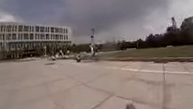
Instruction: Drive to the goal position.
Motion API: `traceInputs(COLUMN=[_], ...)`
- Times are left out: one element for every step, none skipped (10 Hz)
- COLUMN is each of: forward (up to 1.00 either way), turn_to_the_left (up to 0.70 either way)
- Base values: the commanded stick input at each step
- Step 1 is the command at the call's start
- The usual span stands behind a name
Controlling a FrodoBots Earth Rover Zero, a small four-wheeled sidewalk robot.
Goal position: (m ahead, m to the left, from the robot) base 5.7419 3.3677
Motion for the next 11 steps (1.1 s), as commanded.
traceInputs(forward=[0.7,0.7,0.7,0.7,0.7,0.7,0.7,0.7,0.7,0.7,0.7], turn_to_the_left=[0.0,0.0,0.01,0.03,0.33,0.35,0.35,0.35,0.35,0.28,0.14])
